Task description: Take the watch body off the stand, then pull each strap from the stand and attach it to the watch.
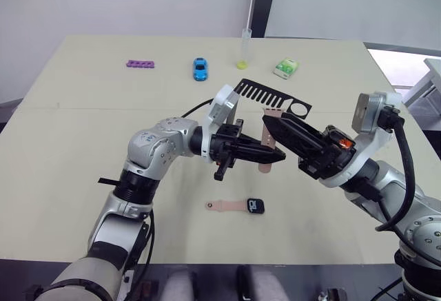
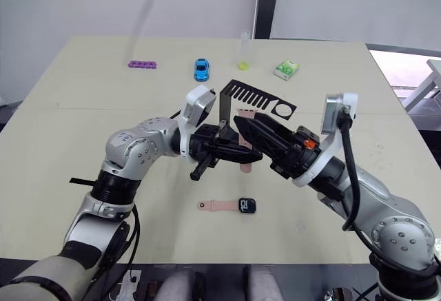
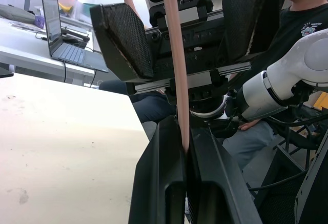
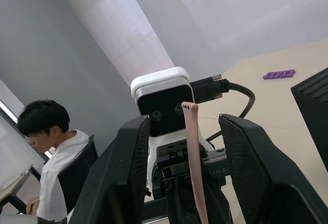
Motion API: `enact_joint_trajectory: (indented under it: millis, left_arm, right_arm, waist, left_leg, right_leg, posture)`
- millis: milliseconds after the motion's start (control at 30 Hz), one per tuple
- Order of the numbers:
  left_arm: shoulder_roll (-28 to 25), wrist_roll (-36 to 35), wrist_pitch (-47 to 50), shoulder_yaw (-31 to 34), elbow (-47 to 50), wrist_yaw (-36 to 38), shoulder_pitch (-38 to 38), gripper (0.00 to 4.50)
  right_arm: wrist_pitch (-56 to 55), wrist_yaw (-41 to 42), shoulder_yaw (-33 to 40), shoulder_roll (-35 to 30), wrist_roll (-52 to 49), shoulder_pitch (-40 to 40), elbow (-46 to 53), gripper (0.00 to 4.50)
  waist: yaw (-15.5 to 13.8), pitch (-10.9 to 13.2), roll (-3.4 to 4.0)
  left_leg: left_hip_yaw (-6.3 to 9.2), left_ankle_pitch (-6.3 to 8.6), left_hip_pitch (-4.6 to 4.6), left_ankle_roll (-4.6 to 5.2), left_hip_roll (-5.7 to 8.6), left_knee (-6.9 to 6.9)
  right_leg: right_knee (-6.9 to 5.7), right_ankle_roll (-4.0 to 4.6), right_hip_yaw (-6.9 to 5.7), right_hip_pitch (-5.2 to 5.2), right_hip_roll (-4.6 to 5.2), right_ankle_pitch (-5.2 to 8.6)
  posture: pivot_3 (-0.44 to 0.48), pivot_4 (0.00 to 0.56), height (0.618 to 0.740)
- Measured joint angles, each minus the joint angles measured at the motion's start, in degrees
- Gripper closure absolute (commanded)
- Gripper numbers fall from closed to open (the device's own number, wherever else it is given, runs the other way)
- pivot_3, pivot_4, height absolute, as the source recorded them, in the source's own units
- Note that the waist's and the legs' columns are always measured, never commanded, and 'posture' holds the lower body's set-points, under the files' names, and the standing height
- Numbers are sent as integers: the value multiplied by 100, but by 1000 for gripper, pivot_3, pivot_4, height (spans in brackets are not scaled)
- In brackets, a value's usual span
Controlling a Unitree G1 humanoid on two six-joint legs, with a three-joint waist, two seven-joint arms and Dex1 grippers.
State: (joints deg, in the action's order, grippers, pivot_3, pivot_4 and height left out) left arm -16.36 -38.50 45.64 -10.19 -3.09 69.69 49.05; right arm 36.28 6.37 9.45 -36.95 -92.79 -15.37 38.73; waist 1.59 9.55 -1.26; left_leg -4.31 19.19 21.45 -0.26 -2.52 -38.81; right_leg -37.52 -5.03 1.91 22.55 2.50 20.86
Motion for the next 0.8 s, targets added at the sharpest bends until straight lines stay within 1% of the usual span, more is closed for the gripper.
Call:
enact_joint_trajectory:
  millis: [800]
  left_arm:
    - [11,-3,9,46,-18,-30,99,4500]
  right_arm:
    - [0,1,0,-4,14,-1,-1,2196]
  waist:
    - [0,0,0]
  left_leg:
    - [0,0,0,0,0,1]
  right_leg:
    - [1,0,0,0,0,0]
  posture:
    - [0,150,740]
